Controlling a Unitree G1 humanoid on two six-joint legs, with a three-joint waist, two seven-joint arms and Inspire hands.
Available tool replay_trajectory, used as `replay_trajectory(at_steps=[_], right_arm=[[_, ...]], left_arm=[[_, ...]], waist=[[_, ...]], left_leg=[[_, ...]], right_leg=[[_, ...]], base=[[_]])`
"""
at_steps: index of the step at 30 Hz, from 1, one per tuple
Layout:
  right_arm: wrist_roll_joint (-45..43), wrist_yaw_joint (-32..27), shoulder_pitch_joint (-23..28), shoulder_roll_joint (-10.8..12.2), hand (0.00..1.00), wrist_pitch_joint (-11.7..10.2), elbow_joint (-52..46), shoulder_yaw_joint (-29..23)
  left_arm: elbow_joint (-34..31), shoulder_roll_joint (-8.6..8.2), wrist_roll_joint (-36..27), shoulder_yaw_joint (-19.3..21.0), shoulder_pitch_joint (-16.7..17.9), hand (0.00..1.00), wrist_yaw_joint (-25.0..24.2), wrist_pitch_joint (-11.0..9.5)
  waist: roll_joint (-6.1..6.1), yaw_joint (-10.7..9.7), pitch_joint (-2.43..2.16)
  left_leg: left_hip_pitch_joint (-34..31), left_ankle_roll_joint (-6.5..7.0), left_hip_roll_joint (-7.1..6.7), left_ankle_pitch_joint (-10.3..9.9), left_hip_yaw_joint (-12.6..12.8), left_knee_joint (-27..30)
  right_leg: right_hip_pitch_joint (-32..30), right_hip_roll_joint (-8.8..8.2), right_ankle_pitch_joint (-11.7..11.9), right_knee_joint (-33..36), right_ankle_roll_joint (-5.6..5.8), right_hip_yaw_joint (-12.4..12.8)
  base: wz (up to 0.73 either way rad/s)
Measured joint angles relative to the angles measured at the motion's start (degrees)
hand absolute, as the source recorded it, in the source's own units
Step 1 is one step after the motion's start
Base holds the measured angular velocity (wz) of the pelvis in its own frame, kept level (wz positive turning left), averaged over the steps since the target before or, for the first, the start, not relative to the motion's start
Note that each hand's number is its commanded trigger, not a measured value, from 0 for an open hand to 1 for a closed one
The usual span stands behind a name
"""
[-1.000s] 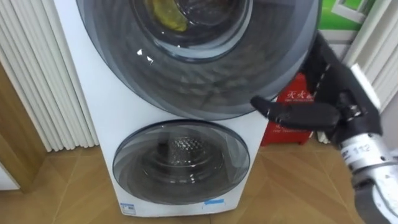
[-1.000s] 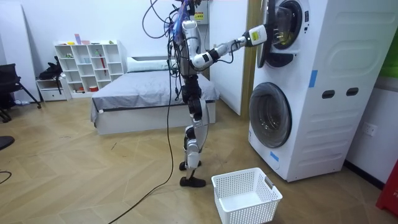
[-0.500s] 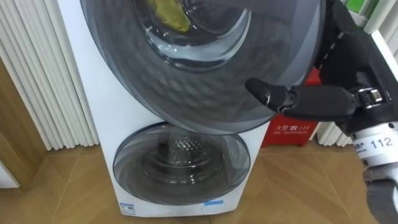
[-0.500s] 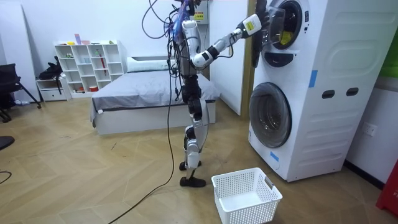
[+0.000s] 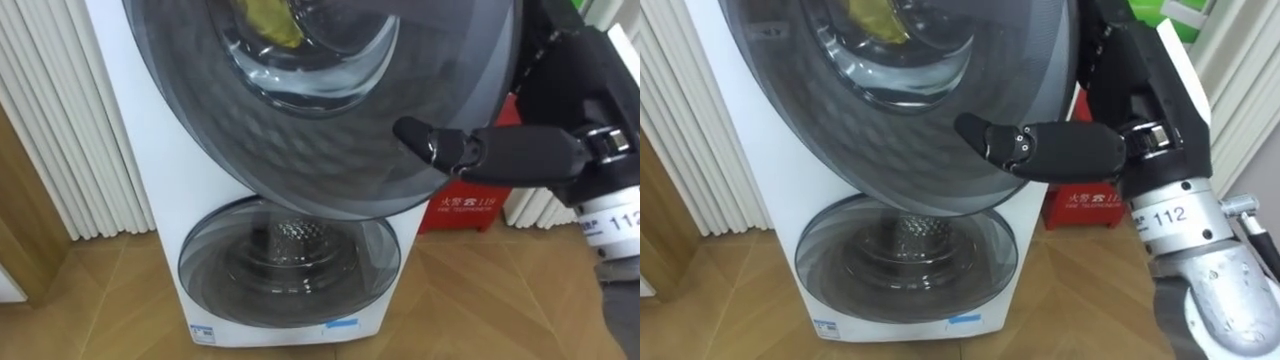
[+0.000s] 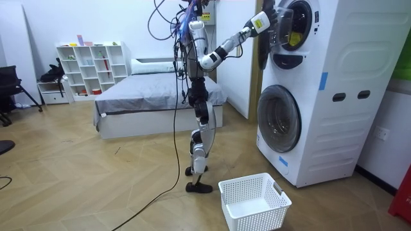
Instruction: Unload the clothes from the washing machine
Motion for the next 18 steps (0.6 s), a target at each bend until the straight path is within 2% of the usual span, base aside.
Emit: replay_trajectory(at_steps=[6, 10, 11, 15, 16, 17, 18], right_arm=[[2.1, 1.3, 0.1, 4.3, 0.00, -0.2, 0.2, 0.8], [3.5, 1.8, 0.1, 5.0, 0.00, -0.7, 0.3, 2.1], [4.8, 1.8, 0.1, 5.8, 0.00, -0.8, 0.3, 2.6], [8.4, 3.3, 0.0, 6.7, 0.00, -2.4, 0.9, 5.8], [8.6, 3.6, 0.0, 6.7, 0.00, -2.5, 0.9, 6.6], [8.7, 4.5, 0.0, 6.7, 0.00, -2.5, 0.9, 8.4], [8.6, 5.7, 0.6, 6.7, 0.00, -3.0, 0.0, 9.2]], left_arm=[[0.1, 0.36, 0.2, -1.4, 0.0, 0.00, -0.1, 0.0], [0.2, 0.38, 0.1, -2.0, 0.0, 0.00, -0.1, 0.1], [0.2, 0.38, 0.1, -2.4, 0.0, 0.00, -0.1, 0.1], [0.1, 0.39, 0.1, -3.2, -0.3, 0.00, 0.0, 0.1], [0.1, 0.42, 0.1, -3.4, -0.4, 0.00, 0.0, 0.1], [0.0, 0.52, 0.1, -3.6, -0.7, 0.00, 0.1, 0.1], [-0.1, 0.54, 0.1, -3.7, -0.8, 0.00, 0.2, 0.1]], waist=[[-0.08, 0.0, -0.04], [-0.08, 0.1, -0.04], [-0.07, 0.1, -0.04], [-0.09, 0.5, -0.06], [-0.12, 0.7, -0.08], [-0.32, 1.2, -0.22], [-0.32, 1.4, -0.24]], left_leg=[[0.1, -0.25, 0.27, -0.2, 0.3, 0.1], [0.3, -0.43, 0.31, -0.1, 0.5, 0.2], [0.2, -0.52, 0.33, 0.0, 0.5, 0.2], [-0.1, -0.84, 0.82, 0.2, 0.6, 0.2], [-0.1, -0.89, 0.80, 0.2, 0.6, 0.2], [-0.2, -0.93, 0.52, 0.2, 0.6, 0.3], [-0.2, -0.99, 0.21, 0.3, 0.4, 0.3]], right_leg=[[0.1, 0.41, 0.1, 0.0, -0.21, 0.6], [0.2, 0.55, 0.1, 0.0, -0.23, 0.5], [0.2, 0.61, 0.1, 0.0, -0.24, 0.5], [-0.1, 0.65, 0.1, -0.2, -0.29, 0.5], [-0.1, 0.65, 0.0, -0.3, -0.44, 0.5], [-0.1, 0.63, -0.4, -0.3, -1.30, 0.4], [0.1, 0.58, -0.5, -0.4, -1.48, 0.0]], base=[[-0.04], [-0.02], [-0.04], [-0.01], [0.00], [0.06], [0.06]])
